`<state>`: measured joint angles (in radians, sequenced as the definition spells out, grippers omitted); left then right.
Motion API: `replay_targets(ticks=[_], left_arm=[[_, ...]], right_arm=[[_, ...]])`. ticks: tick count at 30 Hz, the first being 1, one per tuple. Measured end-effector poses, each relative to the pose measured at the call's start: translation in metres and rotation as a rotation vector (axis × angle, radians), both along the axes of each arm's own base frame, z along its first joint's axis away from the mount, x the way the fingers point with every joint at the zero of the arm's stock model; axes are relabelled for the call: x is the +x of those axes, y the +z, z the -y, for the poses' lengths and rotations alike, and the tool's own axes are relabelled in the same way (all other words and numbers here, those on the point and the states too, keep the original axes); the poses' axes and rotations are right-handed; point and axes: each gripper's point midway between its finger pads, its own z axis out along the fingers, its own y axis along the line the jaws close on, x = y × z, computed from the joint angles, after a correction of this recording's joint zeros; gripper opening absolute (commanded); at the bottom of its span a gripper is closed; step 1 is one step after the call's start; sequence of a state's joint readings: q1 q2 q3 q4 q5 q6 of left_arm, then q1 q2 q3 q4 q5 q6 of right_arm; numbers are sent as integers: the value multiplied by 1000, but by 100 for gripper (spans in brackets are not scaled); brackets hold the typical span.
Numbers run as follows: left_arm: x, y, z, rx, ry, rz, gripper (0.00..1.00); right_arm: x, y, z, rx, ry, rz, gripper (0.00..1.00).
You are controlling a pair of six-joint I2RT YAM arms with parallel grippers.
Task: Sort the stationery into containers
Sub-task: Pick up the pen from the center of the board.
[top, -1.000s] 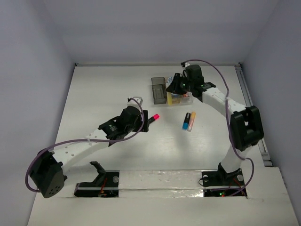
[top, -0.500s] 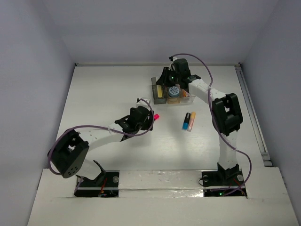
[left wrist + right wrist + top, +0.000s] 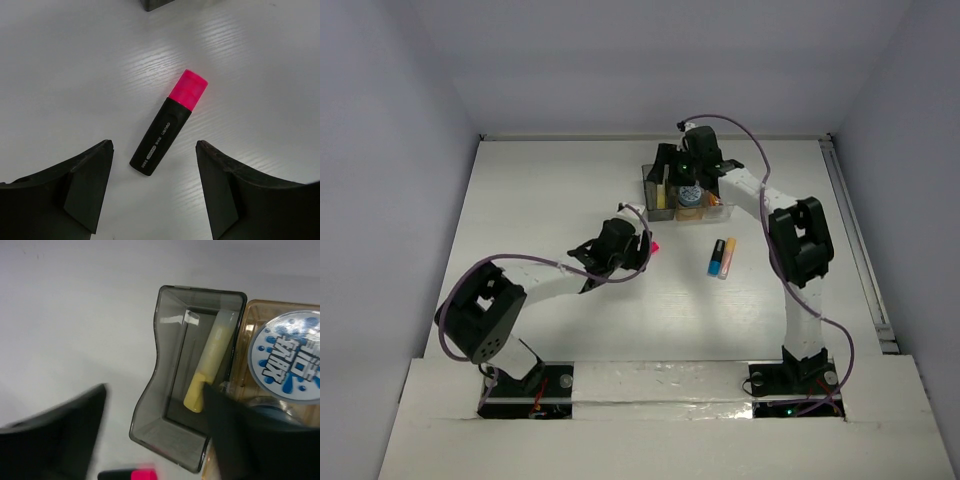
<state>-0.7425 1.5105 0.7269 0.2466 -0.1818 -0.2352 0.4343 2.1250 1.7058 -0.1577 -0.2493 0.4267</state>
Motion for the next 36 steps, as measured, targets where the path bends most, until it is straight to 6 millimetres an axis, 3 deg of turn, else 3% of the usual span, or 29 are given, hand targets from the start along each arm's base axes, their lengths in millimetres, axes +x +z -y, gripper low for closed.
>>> replay_targets(ticks=[2, 3, 5, 9, 10, 13, 15, 18, 19, 20, 23, 27, 31, 33, 36], left_arm=[[2, -3, 1, 8, -18, -2, 64], [3, -5, 3, 16, -30, -6, 63], [5, -12, 8, 32, -54, -17, 63], [3, -26, 13, 53, -97, -45, 63], [3, -28, 13, 58, -104, -50, 61], [4, -36, 14, 75, -113, -63, 55], [7, -39, 16, 86, -111, -65, 54], [14, -40, 19, 90, -105, -53, 36], [16, -40, 19, 94, -101, -46, 20], [19, -40, 20, 94, -95, -41, 14], [26, -39, 23, 99, -82, -30, 2], [25, -38, 24, 83, -74, -40, 0], [16, -23, 28, 17, -69, -63, 0], [15, 2, 31, -43, -61, -38, 0], [20, 55, 38, -152, -44, 39, 0]], right_arm=[[-4, 16, 6, -10, -8, 29, 18], [-8, 25, 10, -10, -18, 43, 4], [-25, 56, 21, 4, -37, 94, 3], [-67, 117, 45, 64, -70, 213, 30], [-75, 130, 49, 85, -79, 241, 32], [-96, 143, 60, 131, -99, 294, 40], [-108, 127, 65, 138, -109, 267, 44], [-129, 80, 72, 128, -121, 175, 48], [-138, 58, 76, 115, -125, 130, 49], [-146, 41, 79, 99, -125, 94, 50], [-170, 3, 92, 49, -135, 7, 57], [-187, -10, 109, 3, -167, 2, 67], [-196, -18, 126, -33, -222, 12, 67], [-200, -27, 136, -65, -261, 6, 66], [-199, -35, 149, -115, -316, -4, 65]])
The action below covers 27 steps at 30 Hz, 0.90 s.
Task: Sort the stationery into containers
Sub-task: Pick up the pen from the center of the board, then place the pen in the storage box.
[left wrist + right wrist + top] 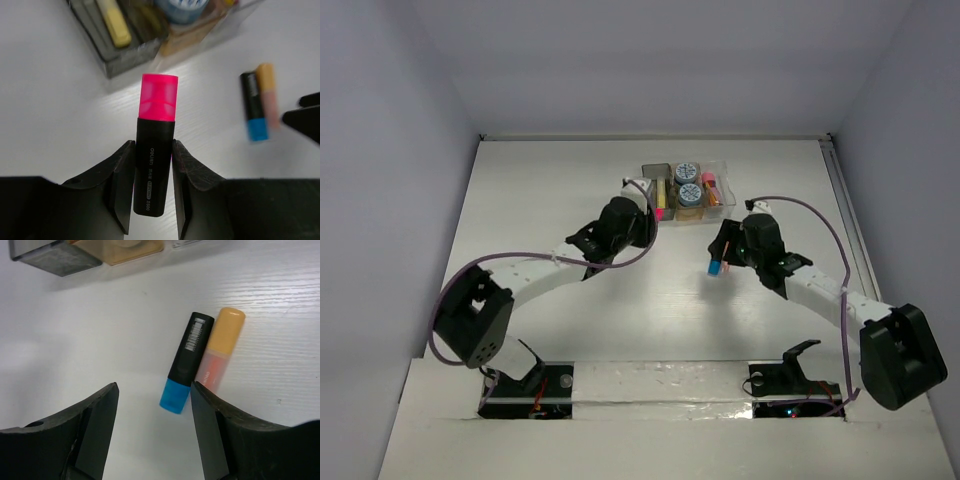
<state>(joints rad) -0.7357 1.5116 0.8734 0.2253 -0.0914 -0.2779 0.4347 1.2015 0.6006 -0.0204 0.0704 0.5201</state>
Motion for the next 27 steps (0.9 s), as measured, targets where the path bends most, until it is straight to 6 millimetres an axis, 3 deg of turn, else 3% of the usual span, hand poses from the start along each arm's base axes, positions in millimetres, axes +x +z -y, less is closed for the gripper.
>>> replay_targets(ticks=[6, 8, 10, 12, 16, 21, 24, 27], left_arm=[[38, 105, 20, -178, 60, 150, 0], [59, 126, 26, -210, 84, 178, 0], [82, 135, 33, -227, 105, 187, 0], [103, 126, 37, -223, 128, 169, 0], [134, 81, 43, -176, 171, 79, 0], [145, 20, 37, -94, 217, -31, 1], [147, 6, 33, -72, 228, -58, 2], [152, 8, 36, -78, 230, -55, 13]], right_arm=[[3, -17, 14, -69, -65, -32, 66], [3, -20, 18, -84, -78, -38, 66], [4, -20, 21, -95, -93, -33, 66], [5, -21, 24, -108, -108, -32, 67], [6, -28, 30, -141, -131, -45, 67], [5, -44, 37, -188, -148, -85, 67], [4, -46, 37, -193, -147, -94, 67], [5, -46, 37, -195, -150, -92, 68]])
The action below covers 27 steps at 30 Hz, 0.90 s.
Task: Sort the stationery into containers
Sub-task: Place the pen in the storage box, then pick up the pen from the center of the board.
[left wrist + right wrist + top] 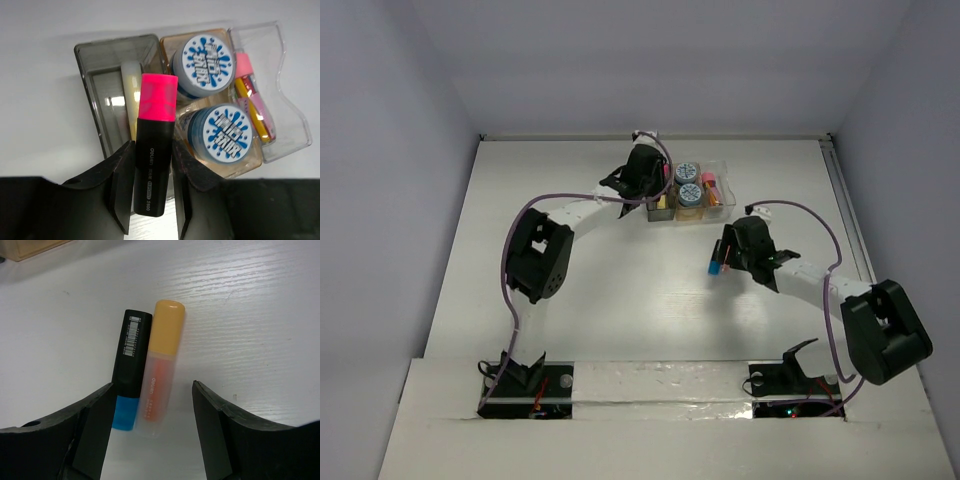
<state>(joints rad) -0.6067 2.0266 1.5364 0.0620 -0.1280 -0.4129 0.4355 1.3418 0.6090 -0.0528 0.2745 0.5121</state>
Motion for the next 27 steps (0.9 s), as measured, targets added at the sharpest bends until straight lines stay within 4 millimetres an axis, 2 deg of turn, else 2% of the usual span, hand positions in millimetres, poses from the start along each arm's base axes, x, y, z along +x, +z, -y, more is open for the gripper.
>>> replay_targets(ticks=[1, 4, 7, 12, 15, 18, 19, 22, 23, 25, 27], left_arm=[[2, 3, 2, -5, 0, 7, 30], [5, 11, 5, -20, -3, 19, 48], [7, 13, 5, -25, -2, 23, 55], [8, 14, 2, -22, 2, 27, 56], [2, 21, -1, -26, -1, 40, 55], [-16, 36, -6, -39, -7, 68, 53], [-25, 43, -6, -45, -12, 81, 51], [-61, 62, 4, -76, -59, 129, 47], [-76, 66, 11, -84, -85, 139, 46], [-104, 68, 26, -93, -137, 154, 46], [-130, 57, 40, -86, -190, 145, 45]], right_arm=[[0, 0, 0, -2, -1, 0, 69], [3, -3, 1, -16, -2, -9, 76], [5, -8, 1, -32, -3, -25, 75], [7, -14, 3, -54, -11, -49, 65], [12, -14, 2, -63, -21, -49, 58], [18, -14, 2, -67, -31, -46, 55], [20, -14, 2, -70, -34, -45, 50], [25, -14, 2, -75, -47, -42, 47], [26, -14, 1, -78, -50, -41, 43], [29, -14, 2, -84, -61, -33, 39], [29, -14, 5, -95, -72, -30, 38]])
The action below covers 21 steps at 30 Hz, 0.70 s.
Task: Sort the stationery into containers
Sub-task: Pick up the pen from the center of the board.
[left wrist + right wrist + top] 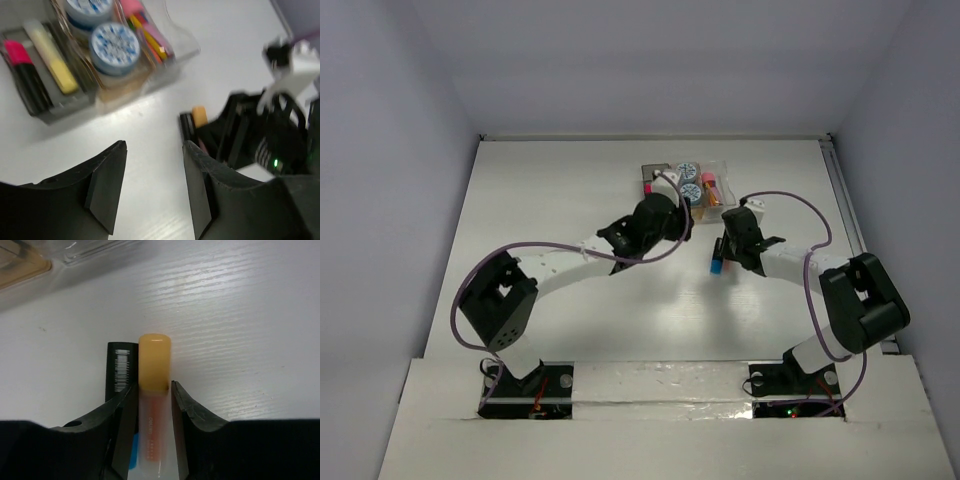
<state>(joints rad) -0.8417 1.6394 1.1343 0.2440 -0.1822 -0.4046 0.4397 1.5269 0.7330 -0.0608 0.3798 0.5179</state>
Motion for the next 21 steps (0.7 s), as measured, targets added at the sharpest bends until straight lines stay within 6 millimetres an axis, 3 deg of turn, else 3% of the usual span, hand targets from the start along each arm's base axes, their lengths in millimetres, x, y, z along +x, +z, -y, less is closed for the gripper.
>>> replay_targets(ticks=[2, 5, 9, 12, 15, 16, 17, 21], left_arm=[[-23, -21, 8, 34, -41, -26, 45], [-43, -55, 3, 90, -61, -79, 45], [-47, -78, 2, 119, -59, -116, 47], [-48, -90, 9, 136, -70, -130, 50], [-53, -98, 23, 149, -96, -140, 50], [-55, -100, 26, 152, -103, -141, 50], [-57, -102, 28, 154, -108, -140, 50], [-64, -101, 34, 157, -107, -129, 50]], right_arm=[[-1, -1, 2, -11, -5, -6, 37], [-3, -2, 4, -18, -9, -12, 38], [-4, -4, 6, -25, -18, -15, 55], [-5, -9, 7, -35, -19, -29, 56], [-5, -12, 9, -49, -26, -36, 42], [-5, -12, 10, -50, -27, -35, 24], [-5, -12, 10, -53, -28, -35, 18], [-8, -5, 12, -50, -32, -32, 14]])
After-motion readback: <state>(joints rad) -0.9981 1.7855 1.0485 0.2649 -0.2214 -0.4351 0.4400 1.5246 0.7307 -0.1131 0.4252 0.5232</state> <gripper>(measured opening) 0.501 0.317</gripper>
